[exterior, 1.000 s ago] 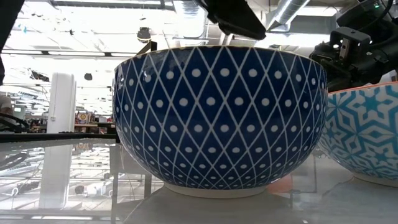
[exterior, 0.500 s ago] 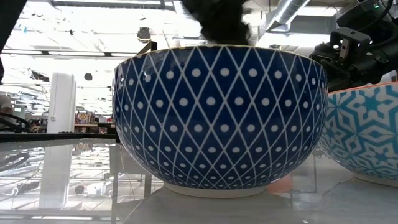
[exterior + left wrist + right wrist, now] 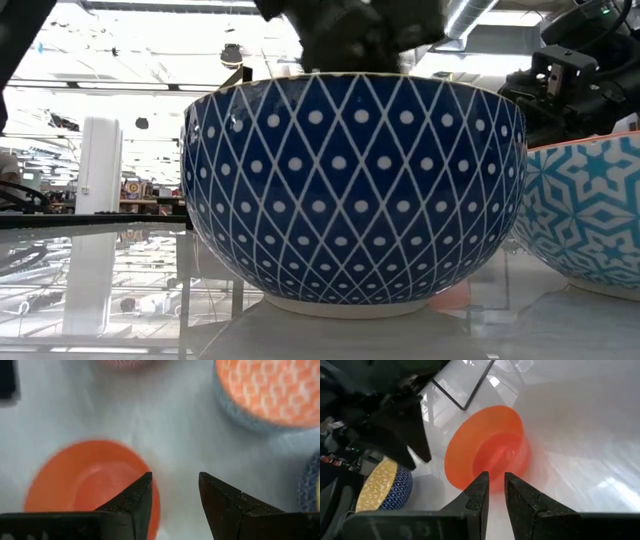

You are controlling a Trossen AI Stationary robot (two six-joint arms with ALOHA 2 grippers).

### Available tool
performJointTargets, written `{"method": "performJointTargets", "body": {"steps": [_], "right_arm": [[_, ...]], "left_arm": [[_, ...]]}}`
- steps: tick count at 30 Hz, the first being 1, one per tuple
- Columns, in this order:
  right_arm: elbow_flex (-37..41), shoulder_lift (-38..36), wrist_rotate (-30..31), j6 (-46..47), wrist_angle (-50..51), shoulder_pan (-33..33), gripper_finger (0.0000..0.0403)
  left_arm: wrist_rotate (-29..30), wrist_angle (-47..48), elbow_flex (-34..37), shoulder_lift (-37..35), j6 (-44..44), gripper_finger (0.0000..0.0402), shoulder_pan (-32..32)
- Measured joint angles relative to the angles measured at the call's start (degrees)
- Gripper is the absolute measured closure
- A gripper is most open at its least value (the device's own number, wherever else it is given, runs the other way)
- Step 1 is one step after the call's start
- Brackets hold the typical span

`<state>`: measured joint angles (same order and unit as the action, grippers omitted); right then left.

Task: Place and stack bowls onto a shelf
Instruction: Stack the orange bowl on top of the green bowl on the shelf

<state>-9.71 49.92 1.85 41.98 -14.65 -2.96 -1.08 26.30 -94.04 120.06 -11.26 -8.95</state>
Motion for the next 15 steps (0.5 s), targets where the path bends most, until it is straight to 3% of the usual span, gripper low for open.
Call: {"method": "performJointTargets", "body": {"steps": [7,15], "right_arm": [[0.0,0.0,-0.2,0.0,0.7,0.0,0.0317],[0.0,0.0,-0.2,0.0,0.9,0.0,0.0317]], "left_arm": [[0.3,2.3,0.2,1.2,1.8,0.0258,0.4],[7.2,4.0,0.4,1.7,1.6,0.0258,1.0]]}}
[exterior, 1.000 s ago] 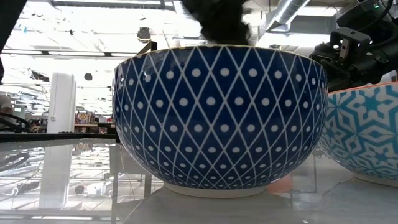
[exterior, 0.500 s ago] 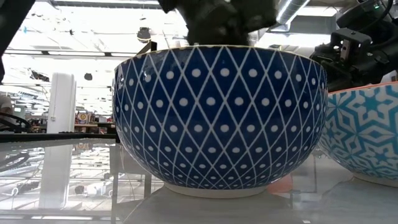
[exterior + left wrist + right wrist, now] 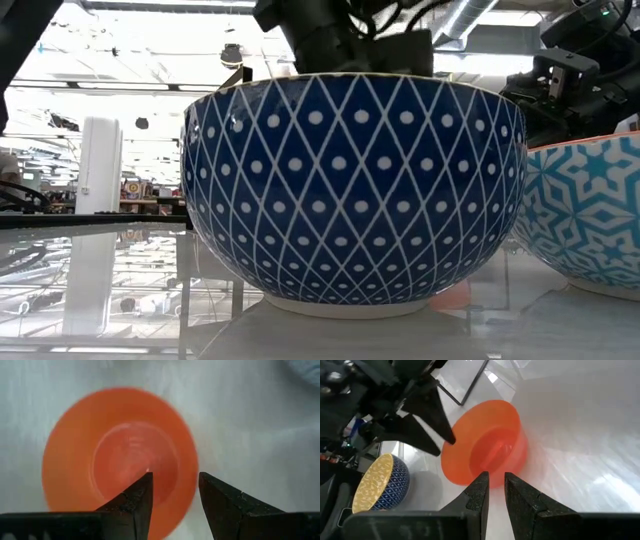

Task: Place and stack bowls onto a shelf
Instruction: Stack the orange bowl on top of the green bowl on the shelf

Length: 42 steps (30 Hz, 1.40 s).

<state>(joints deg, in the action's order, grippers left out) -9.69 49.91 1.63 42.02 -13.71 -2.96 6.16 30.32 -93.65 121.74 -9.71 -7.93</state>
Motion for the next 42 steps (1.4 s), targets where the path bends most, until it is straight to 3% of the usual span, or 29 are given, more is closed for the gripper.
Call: {"method": "performJointTargets", "body": {"steps": [4,21,28,35,42], "right_arm": [[0.0,0.0,0.0,0.0,0.1,0.0,0.0317],[0.0,0.0,0.0,-0.5,0.0,0.0,0.0317],[0.0,0.0,0.0,-0.2,0.0,0.0,0.0317],[0.0,0.0,0.0,0.0,0.6,0.0,0.0317],[0.0,0.0,0.0,0.0,0.6,0.0,0.0317]], "left_arm": [[-2.2,0.2,0.1,0.4,1.8,0.0258,0.1],[-0.8,-1.5,0.0,1.1,-0.4,0.0264,-0.2],[-1.4,1.2,-0.7,3.2,0.5,0.0302,-0.2],[-2.4,0.0,-1.1,3.2,0.6,0.0392,-0.2],[-5.1,-1.1,-1.1,3.2,-0.1,0.0401,0.0]]}}
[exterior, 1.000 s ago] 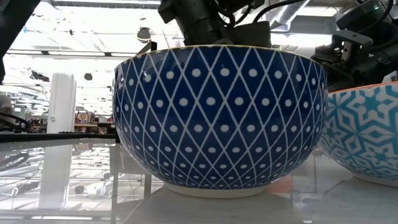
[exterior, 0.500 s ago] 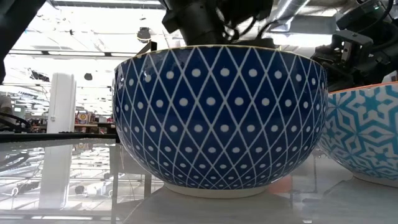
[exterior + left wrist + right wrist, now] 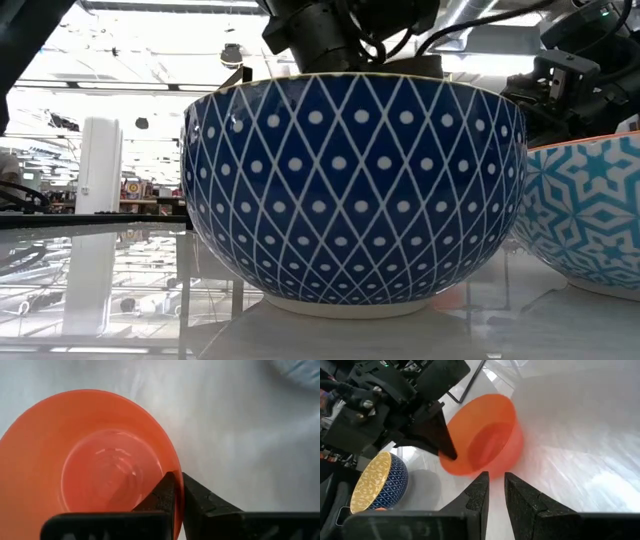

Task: Place and stack bowls onto a shelf
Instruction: Stack the orange bowl on top of the green bowl on the shelf

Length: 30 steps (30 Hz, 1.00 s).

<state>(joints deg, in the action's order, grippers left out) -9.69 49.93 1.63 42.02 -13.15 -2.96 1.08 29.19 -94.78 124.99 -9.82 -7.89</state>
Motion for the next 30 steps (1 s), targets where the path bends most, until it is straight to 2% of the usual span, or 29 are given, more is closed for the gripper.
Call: {"method": "performJointTargets", "body": {"steps": [6,10,14,22,27,30], "right_arm": [[0.0,0.0,0.0,0.8,0.0,0.0,0.0317],[0.0,0.0,0.0,1.1,0.0,0.0,0.0317],[0.0,0.0,0.0,1.1,0.2,0.0,0.0317],[0.0,0.0,0.0,1.0,0.5,0.0,0.0317],[0.0,0.0,0.0,-0.1,0.7,0.0,0.0317],[0.0,0.0,0.0,-0.5,0.7,0.0,0.0317]], "left_arm": [[-3.5,-2.3,-0.3,0.0,-0.4,0.0401,0.3],[-3.8,0.3,-4.1,-0.3,-2.0,0.0401,0.4],[-3.6,3.9,-10.7,-0.4,-4.1,0.0401,0.4],[6.4,19.4,-25.9,-0.5,-8.5,0.0401,0.4],[13.1,34.7,-36.7,-0.5,-4.7,0.0401,2.1],[18.3,38.9,-40.4,-1.0,-4.1,0.0401,3.6]]}}
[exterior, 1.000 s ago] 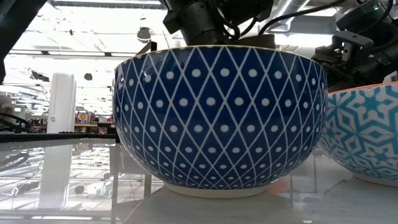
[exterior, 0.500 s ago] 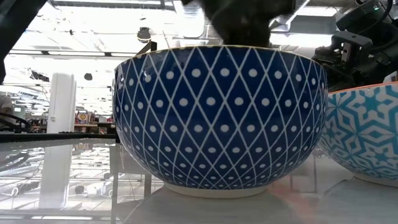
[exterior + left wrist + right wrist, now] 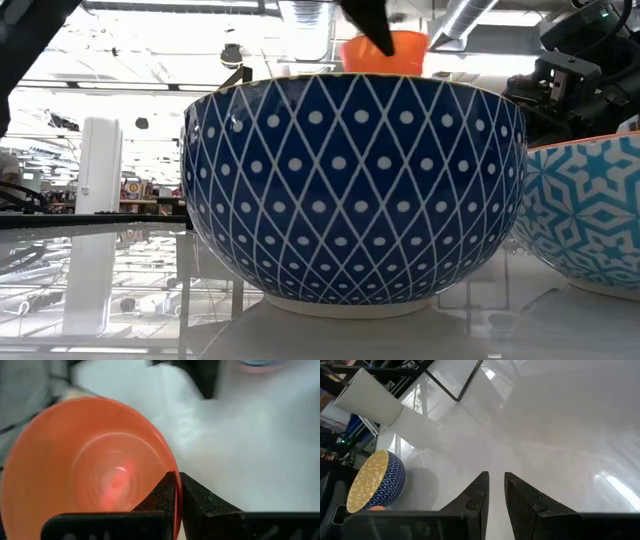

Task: Place and stack bowls onto a shelf
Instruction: Stack the orange bowl on top of the green bowl on the shelf

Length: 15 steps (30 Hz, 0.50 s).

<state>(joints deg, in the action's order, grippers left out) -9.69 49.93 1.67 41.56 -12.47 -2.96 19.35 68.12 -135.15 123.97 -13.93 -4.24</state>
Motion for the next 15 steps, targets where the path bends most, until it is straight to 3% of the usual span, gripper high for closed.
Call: {"method": "performJointTargets", "body": {"steps": [2,9,15], "right_arm": [[0.0,0.0,0.0,0.0,0.0,0.0,0.0317],[0.0,0.0,0.2,0.0,0.1,0.0,0.0317],[0.0,0.0,0.3,0.0,0.4,0.0,0.0317]], "left_arm": [[1.9,-1.4,1.8,-1.9,-0.6,0.0401,1.7],[0.3,-6.6,1.6,-3.1,-2.3,0.0401,10.2],[-7.7,-13.6,2.4,-3.1,-4.9,0.0401,16.0]]}}
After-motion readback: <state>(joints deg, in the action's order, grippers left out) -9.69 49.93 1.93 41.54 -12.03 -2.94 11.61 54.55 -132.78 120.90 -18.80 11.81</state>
